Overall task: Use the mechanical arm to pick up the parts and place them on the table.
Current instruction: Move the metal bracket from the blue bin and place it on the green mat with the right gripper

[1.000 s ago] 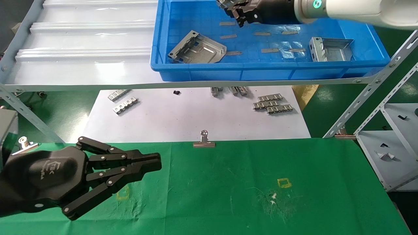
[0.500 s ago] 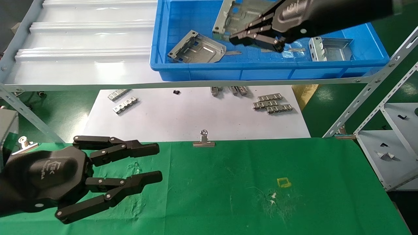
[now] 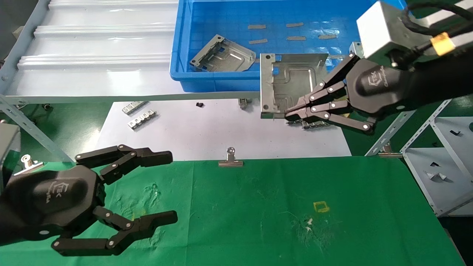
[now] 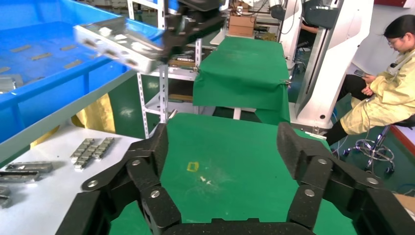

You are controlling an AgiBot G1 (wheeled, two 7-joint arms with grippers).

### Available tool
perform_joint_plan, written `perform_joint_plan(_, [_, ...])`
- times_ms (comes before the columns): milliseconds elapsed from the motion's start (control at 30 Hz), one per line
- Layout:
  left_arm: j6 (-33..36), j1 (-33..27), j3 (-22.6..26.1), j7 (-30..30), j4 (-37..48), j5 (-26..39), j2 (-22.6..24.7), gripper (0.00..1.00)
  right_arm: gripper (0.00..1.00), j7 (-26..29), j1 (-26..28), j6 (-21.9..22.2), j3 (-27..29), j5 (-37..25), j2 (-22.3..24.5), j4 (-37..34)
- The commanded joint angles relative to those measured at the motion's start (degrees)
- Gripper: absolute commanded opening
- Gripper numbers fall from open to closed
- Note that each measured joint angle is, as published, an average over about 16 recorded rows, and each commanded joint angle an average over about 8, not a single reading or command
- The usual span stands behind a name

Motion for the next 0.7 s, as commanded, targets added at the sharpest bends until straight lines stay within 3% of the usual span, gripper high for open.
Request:
perform_joint_plan(33, [0.0, 0.0, 0.0, 0.0, 0.0, 0.0, 0.0, 1.00, 0.00, 2.1, -0.2, 0.3, -2.3, 3.5, 3.4, 5.5])
perform_joint_plan(333, [0.0, 0.0, 0.0, 0.0, 0.0, 0.0, 0.0, 1.00, 0.00, 0.9, -3.5, 1.3, -13.4, 2.4, 5.9, 11.2])
perform_joint_plan(700, [0.0, 0.0, 0.0, 0.0, 0.0, 0.0, 0.0, 1.00, 0.00, -6.4, -11.7, 2.9, -20.7, -2.8, -1.1, -0.5])
